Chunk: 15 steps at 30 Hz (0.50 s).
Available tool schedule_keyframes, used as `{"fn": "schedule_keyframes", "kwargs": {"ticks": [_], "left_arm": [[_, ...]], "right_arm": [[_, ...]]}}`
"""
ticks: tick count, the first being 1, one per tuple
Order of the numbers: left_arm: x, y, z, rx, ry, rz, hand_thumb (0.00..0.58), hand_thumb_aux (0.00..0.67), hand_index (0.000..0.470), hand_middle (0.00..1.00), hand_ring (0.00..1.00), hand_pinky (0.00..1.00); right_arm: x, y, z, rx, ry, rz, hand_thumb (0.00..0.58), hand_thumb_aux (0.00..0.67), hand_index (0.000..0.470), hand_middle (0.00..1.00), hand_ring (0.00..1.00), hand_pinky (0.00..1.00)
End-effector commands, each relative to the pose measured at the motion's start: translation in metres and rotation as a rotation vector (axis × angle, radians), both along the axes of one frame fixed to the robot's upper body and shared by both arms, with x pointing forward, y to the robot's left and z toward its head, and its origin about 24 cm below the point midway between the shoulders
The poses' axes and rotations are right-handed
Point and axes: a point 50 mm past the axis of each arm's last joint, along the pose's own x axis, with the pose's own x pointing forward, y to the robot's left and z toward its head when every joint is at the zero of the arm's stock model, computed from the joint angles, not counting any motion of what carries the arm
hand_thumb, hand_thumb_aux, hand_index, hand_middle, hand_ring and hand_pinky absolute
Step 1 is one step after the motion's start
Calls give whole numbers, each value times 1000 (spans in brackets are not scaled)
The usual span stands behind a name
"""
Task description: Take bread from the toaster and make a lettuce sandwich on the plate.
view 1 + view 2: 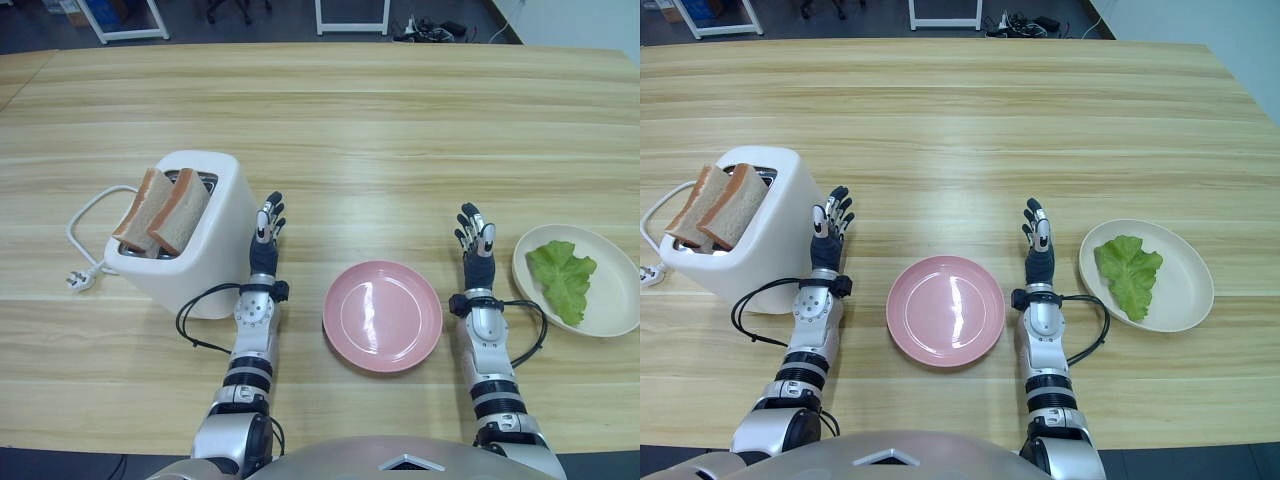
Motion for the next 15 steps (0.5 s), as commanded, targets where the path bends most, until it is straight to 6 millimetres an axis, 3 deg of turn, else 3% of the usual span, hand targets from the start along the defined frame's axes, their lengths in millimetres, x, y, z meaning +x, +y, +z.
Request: {"fn": "schedule_keyframes", "kwargs": {"ticks": [1,15], "left_arm": [[-2,2,-2,-5,6,11,0,0,0,0,0,0],[-4,-3,-4,12,11,-9,0,0,0,0,0,0]], "right_arm": [[0,3,-3,-4,13,14,0,0,0,0,0,0],[-3,6,-8,11,38,4,0,0,0,0,0,0]]}}
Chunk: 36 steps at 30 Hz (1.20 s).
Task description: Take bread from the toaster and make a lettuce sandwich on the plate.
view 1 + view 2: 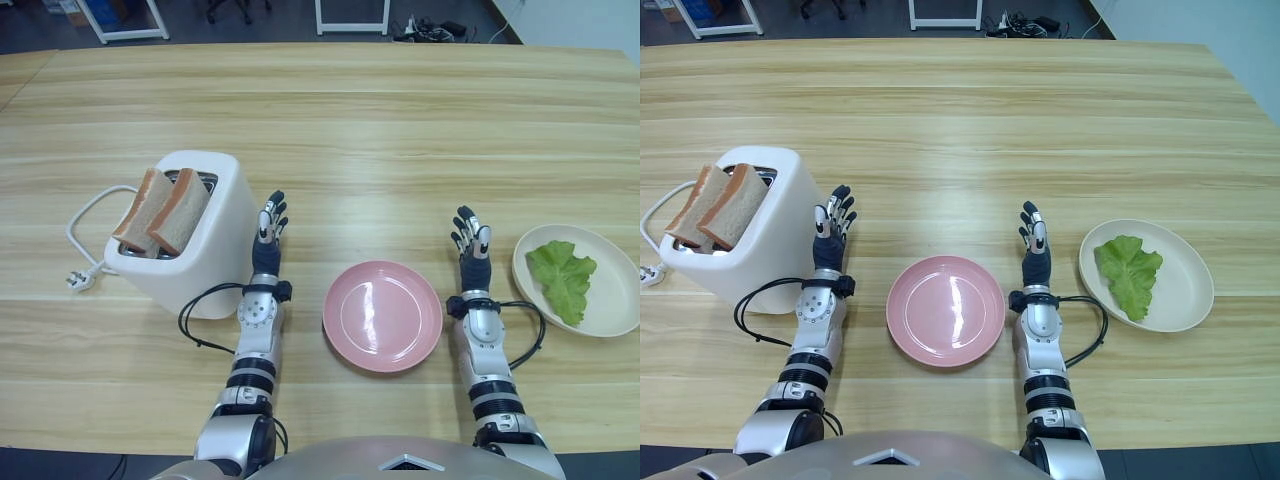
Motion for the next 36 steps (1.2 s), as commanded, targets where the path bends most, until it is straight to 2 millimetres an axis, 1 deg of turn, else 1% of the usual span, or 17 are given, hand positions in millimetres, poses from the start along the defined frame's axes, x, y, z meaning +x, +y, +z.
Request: {"fn": "schedule_keyframes", "kwargs": {"ticks": [1,5,7,9,11,13,15,17,19,20,22,24,27,28,32,34,36], "left_arm": [[-2,1,-5,20,21,-4,0,0,0,0,0,0],[-3,2,1,71,-6,-7,0,0,0,0,0,0],[-8,-3,17,118,-91,-42,0,0,0,0,0,0],[-22,-12,51,150,-241,-116,0,0,0,0,0,0],[-45,-18,100,169,-419,-199,0,0,0,0,0,0],[-69,-16,144,149,-554,-272,0,0,0,0,0,0],[-93,-4,182,112,-658,-321,0,0,0,0,0,0],[-118,14,215,87,-764,-374,0,0,0,0,0,0],[-130,34,236,208,-840,-330,0,0,0,0,0,0],[-130,46,241,287,-840,-258,0,0,0,0,0,0],[-123,73,242,431,-767,-77,0,0,0,0,0,0],[-114,99,232,626,-630,112,0,0,0,0,0,0],[-99,134,205,827,-377,314,0,0,0,0,0,0],[-95,144,192,900,-285,362,0,0,0,0,0,0],[-87,168,148,1063,-21,436,0,0,0,0,0,0],[-85,174,133,1139,59,461,0,0,0,0,0,0],[-84,177,122,1196,120,474,0,0,0,0,0,0]], "right_arm": [[-2,2,-6,9,33,-5,0,0,0,0,0,0],[-2,3,-8,12,41,-5,0,0,0,0,0,0],[-2,3,-10,11,49,-6,0,0,0,0,0,0],[-2,3,-13,9,66,-13,0,0,0,0,0,0],[-2,4,-16,10,83,-14,0,0,0,0,0,0],[-1,8,-19,12,96,-10,0,0,0,0,0,0],[0,13,-22,14,113,-2,0,0,0,0,0,0],[1,17,-25,17,130,1,0,0,0,0,0,0],[2,18,-28,20,142,-5,0,0,0,0,0,0],[3,18,-29,21,146,-8,0,0,0,0,0,0],[4,19,-30,21,149,-10,0,0,0,0,0,0],[5,19,-30,20,149,-12,0,0,0,0,0,0],[6,17,-32,19,152,-21,0,0,0,0,0,0],[6,16,-33,19,155,-24,0,0,0,0,0,0],[5,12,-35,19,161,-38,0,0,0,0,0,0],[5,10,-35,19,162,-43,0,0,0,0,0,0],[4,9,-36,19,164,-47,0,0,0,0,0,0]]}}
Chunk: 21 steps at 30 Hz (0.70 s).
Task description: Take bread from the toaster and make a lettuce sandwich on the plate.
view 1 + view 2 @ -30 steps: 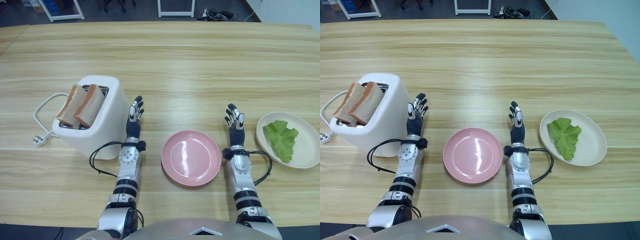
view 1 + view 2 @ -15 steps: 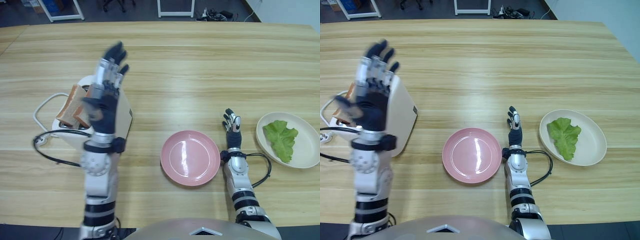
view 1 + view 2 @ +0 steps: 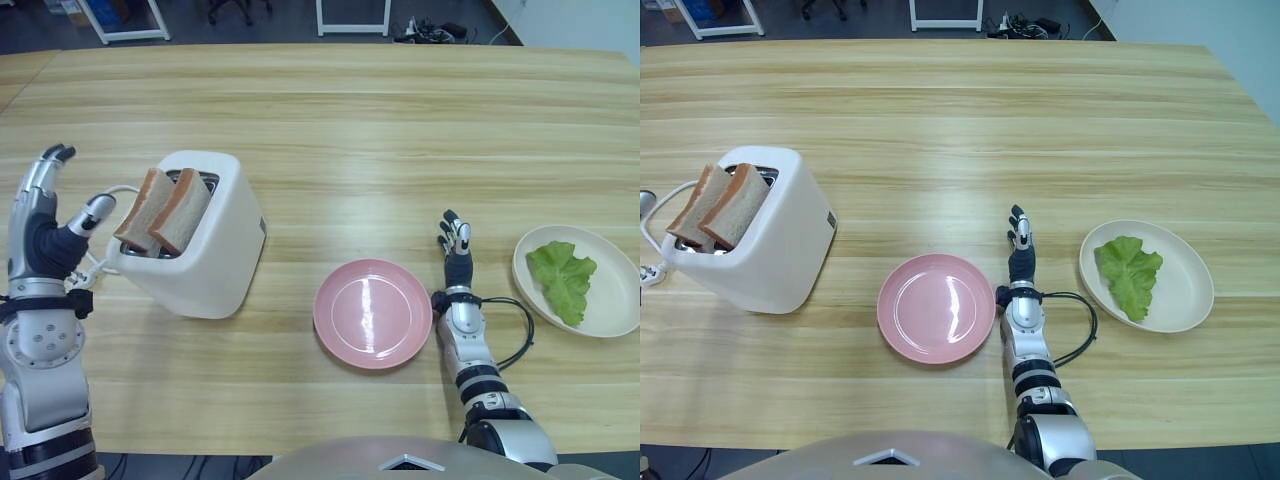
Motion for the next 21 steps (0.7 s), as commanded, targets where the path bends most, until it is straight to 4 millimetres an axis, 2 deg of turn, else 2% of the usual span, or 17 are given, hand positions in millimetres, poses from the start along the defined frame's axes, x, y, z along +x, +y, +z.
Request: {"fn": "schedule_keyframes", "kwargs": {"ticks": [1,10,13,14,15,16,17,18,19,21], "left_arm": [[2,6,-19,86,103,76,0,0,0,0,0,0],[1,19,-27,207,186,204,0,0,0,0,0,0],[1,16,-28,229,193,199,0,0,0,0,0,0],[1,13,-27,228,186,187,212,137,96,0,0,0],[1,10,-26,236,171,170,517,449,315,0,0,0],[1,6,-23,238,148,147,571,589,413,0,0,0],[1,1,-20,238,123,127,580,670,470,282,282,282],[1,-3,-16,243,92,104,580,670,470,910,910,910],[1,-7,-13,236,67,84,580,670,470,1000,1000,1000],[1,-12,-7,244,18,56,580,670,470,1000,1000,1000]], "right_arm": [[-11,-7,-18,0,90,-25,0,0,0,0,0,0],[-13,-12,-18,3,94,-49,0,0,0,0,0,0],[-14,-13,-19,4,98,-53,0,0,0,0,0,0],[-14,-13,-19,4,99,-54,0,0,0,0,0,0],[-15,-14,-20,4,100,-55,0,0,0,0,0,0],[-15,-14,-20,4,101,-56,0,0,0,0,0,0],[-15,-14,-20,5,102,-58,0,0,0,0,0,0],[-15,-15,-20,7,104,-59,0,0,0,0,0,0],[-15,-15,-20,8,106,-60,0,0,0,0,0,0],[-15,-16,-22,10,113,-63,0,0,0,0,0,0]]}}
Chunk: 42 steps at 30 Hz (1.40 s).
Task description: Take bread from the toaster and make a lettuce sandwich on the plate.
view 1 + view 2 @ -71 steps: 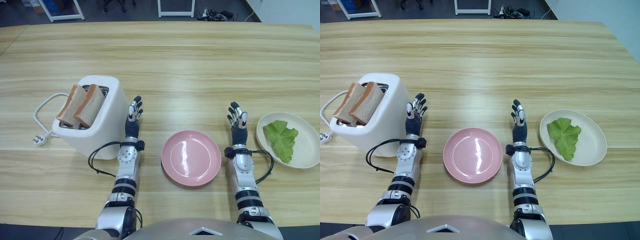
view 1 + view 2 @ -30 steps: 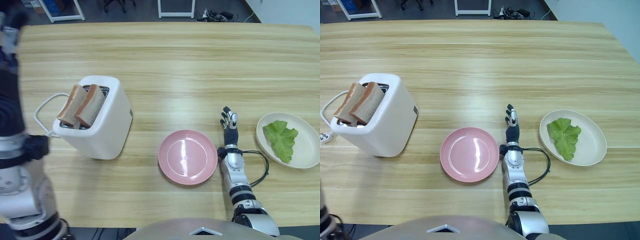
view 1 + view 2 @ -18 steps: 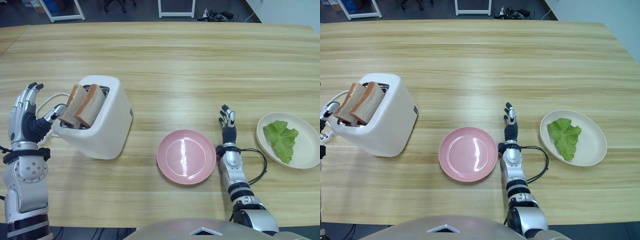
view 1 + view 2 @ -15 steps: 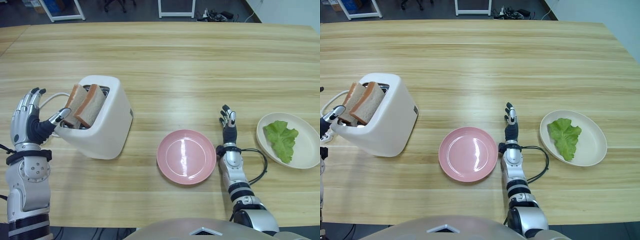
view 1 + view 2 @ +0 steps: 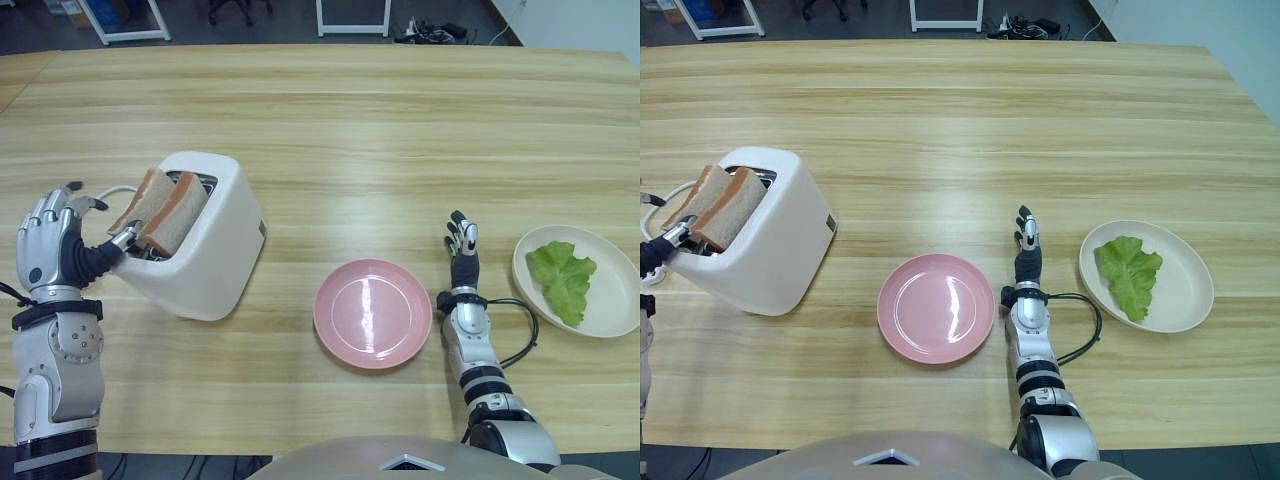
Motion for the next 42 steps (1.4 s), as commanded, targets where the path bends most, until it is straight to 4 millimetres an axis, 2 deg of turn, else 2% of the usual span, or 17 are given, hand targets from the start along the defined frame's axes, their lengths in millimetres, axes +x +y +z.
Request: {"fn": "schedule_keyframes", "kwargs": {"ticks": [1,8,11,14,16,18,21,24,26,30,33,35,39,42], "left_arm": [[-2,-8,6,-8,-65,-41,580,670,470,1000,1000,1000],[-3,-11,22,-31,-218,-65,580,670,470,1000,1000,1000],[-7,-11,40,-81,-413,-61,580,670,470,1000,1000,1000],[-21,-16,71,-128,-734,-100,580,670,470,1000,1000,1000],[-33,-23,88,-181,-922,-173,580,670,470,1000,1000,1000],[-41,-32,98,-293,-1038,-287,580,670,470,1000,1000,1000],[-41,-55,101,-553,-1056,-510,580,670,470,1000,1000,1000],[-27,-87,87,-834,-891,-734,580,670,470,1000,1000,1000],[-11,-111,66,-996,-697,-831,580,670,470,1000,1000,1000],[15,-157,20,-1135,-290,-920,580,670,470,1000,1000,1000],[28,-190,-13,-1116,-38,-949,580,670,470,1000,1000,1000],[35,-204,-33,-1081,72,-934,580,670,470,1000,1000,1000],[44,-218,-70,-1010,240,-871,580,670,470,1000,1000,1000],[40,-222,-87,-960,342,-858,580,670,470,1000,1000,1000]], "right_arm": [[-14,-6,-22,18,111,-32,0,0,0,0,0,0],[-15,-7,-25,22,127,-40,0,0,0,0,0,0],[-15,-6,-26,25,134,-44,0,0,0,0,0,0],[-15,-5,-28,30,141,-43,0,0,0,0,0,0],[-16,-3,-29,32,145,-43,0,0,0,0,0,0],[-16,-3,-30,33,149,-42,0,0,0,0,0,0],[-16,-3,-30,32,152,-41,0,0,0,0,0,0],[-15,-5,-29,29,148,-46,0,0,0,0,0,0],[-15,-7,-28,26,146,-50,0,0,0,0,0,0],[-16,-11,-28,19,145,-56,0,0,0,0,0,0],[-17,-14,-28,14,146,-61,0,0,0,0,0,0],[-18,-14,-28,12,149,-62,0,0,0,0,0,0],[-20,-15,-30,7,155,-59,0,0,0,0,0,0],[-21,-16,-31,0,161,-60,0,0,0,0,0,0]]}}
